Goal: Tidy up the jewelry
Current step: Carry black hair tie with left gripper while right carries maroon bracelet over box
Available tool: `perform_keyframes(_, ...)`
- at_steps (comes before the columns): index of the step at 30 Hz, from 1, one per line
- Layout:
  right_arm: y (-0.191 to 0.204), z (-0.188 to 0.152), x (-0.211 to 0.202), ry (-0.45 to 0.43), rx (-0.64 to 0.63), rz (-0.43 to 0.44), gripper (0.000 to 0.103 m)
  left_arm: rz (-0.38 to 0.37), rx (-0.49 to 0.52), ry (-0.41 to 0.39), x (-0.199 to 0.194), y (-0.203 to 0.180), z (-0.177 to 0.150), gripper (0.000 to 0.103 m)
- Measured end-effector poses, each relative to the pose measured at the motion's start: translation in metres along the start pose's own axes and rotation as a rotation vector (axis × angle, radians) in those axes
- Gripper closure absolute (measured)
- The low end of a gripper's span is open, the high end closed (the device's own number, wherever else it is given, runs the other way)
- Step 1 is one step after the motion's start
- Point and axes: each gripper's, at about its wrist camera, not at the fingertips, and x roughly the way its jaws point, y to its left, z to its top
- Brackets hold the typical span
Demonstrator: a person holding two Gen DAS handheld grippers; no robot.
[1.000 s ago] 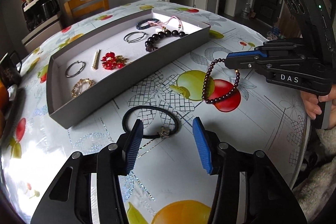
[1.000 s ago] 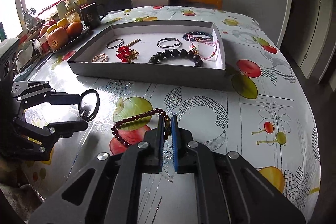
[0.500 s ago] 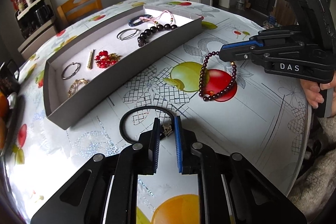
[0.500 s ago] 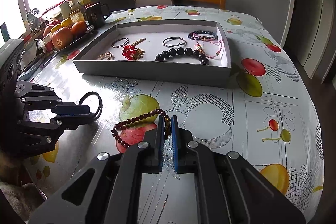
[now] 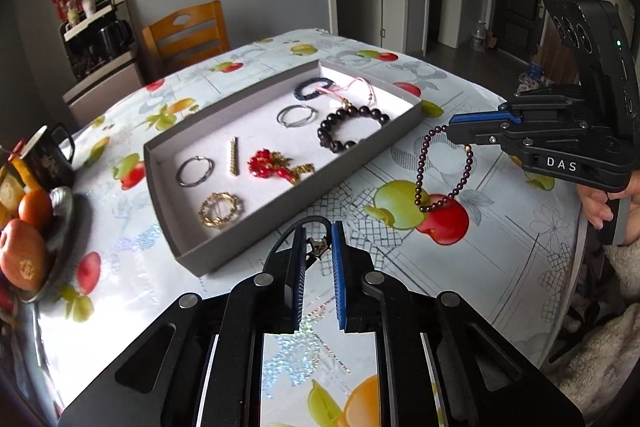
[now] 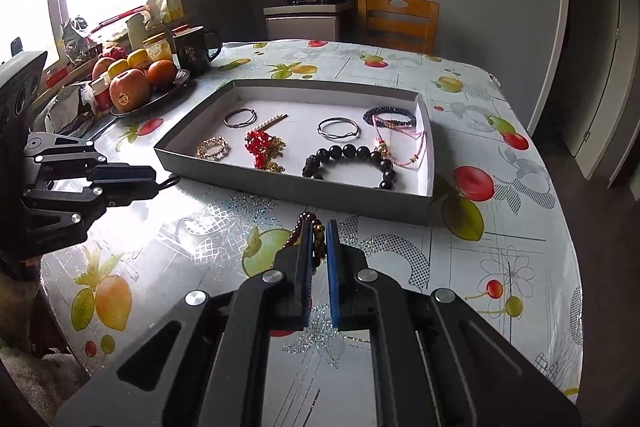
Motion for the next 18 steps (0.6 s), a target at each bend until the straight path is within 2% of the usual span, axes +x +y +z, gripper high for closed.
perform_keyframes(5, 0.001, 0.028, -0.012, -0.048, -0.046, -0.04, 0.096, 0.042, -0.019, -0.054, -0.017, 0.021, 0.025, 0.089)
perform_keyframes(10, 0.0, 0.063, -0.018, -0.089, -0.052, -0.045, 0.096, 0.08, -0.034, -0.075, -0.017, 0.042, 0.055, 0.089)
perform_keyframes(18, -0.003, 0.118, 0.011, -0.114, -0.001, -0.041, 0.096, 0.124, -0.104, -0.047, 0.02, 0.083, 0.095, 0.089)
